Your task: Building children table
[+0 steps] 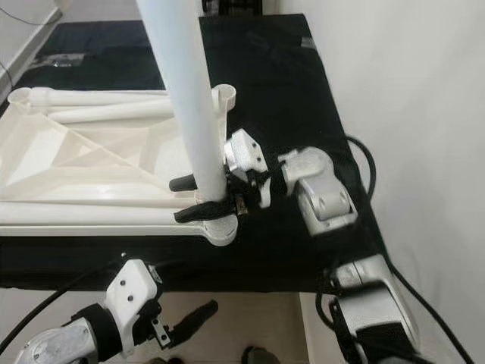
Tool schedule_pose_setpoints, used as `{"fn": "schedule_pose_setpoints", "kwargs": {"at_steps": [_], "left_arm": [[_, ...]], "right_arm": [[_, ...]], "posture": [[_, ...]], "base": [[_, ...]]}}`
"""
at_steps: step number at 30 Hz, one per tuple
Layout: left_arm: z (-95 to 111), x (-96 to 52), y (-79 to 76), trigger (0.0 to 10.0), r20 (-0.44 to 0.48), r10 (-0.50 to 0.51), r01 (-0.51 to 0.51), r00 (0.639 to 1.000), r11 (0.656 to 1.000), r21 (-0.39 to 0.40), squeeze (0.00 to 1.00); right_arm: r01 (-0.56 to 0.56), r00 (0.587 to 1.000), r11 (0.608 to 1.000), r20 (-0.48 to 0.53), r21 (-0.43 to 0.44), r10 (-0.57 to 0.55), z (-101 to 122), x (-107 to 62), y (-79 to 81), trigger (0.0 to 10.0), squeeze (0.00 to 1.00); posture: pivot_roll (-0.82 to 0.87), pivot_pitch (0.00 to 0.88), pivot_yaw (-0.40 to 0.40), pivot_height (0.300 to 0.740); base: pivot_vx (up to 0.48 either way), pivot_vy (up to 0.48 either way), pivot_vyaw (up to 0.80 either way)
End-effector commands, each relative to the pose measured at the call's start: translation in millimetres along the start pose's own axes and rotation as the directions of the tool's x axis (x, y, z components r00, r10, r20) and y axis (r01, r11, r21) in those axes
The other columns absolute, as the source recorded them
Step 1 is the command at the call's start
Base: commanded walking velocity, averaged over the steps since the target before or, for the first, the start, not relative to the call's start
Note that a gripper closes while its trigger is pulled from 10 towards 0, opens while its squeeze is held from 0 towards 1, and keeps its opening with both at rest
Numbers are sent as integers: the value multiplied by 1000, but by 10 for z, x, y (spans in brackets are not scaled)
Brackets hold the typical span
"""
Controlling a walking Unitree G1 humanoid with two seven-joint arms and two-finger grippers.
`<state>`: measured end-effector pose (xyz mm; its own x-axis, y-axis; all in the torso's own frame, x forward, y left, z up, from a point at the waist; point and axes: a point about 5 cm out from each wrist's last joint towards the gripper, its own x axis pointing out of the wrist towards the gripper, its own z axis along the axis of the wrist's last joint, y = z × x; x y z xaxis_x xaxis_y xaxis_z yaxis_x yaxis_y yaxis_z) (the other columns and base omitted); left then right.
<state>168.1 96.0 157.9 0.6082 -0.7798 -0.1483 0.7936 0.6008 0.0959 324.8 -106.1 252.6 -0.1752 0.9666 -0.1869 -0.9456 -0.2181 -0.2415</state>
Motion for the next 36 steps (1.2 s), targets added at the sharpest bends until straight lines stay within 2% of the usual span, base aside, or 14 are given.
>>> {"fn": "schedule_pose_setpoints", "kwargs": {"at_steps": [1,6,15,21,33,36], "left_arm": [[-17,-39,-34,10000,-24,-12,12,1000,1000,-5,0],[-11,-61,-48,10000,-29,-14,13,999,1000,-11,0],[-1,-56,-55,10000,-27,-12,11,1000,1000,-19,0],[5,-31,-36,10000,-22,-4,4,1000,1000,-24,0],[-4,-16,-11,10000,-23,1,-1,1000,1000,-20,0],[-16,-13,6,10000,-29,-3,3,1000,1000,-17,0]], "right_arm": [[-50,996,975,-56,216,63,-435,86,120,10000,0],[-49,995,969,-75,244,69,-422,66,36,10000,0],[-34,999,955,-15,293,40,-407,51,-24,10000,0],[6,998,949,-56,317,12,-576,-3,14,10000,0],[1,1000,947,-8,322,2,-549,-127,109,10000,0],[-11,999,954,-42,300,25,-546,-129,127,10000,0]], "posture": [[102,311,20,740],[100,321,20,740],[92,330,12,740],[83,326,7,740],[82,318,17,740],[82,315,23,740]], "base": [[0,0,0],[0,0,0],[0,0,0],[0,0,0],[0,0,0],[0,0,0]]}}
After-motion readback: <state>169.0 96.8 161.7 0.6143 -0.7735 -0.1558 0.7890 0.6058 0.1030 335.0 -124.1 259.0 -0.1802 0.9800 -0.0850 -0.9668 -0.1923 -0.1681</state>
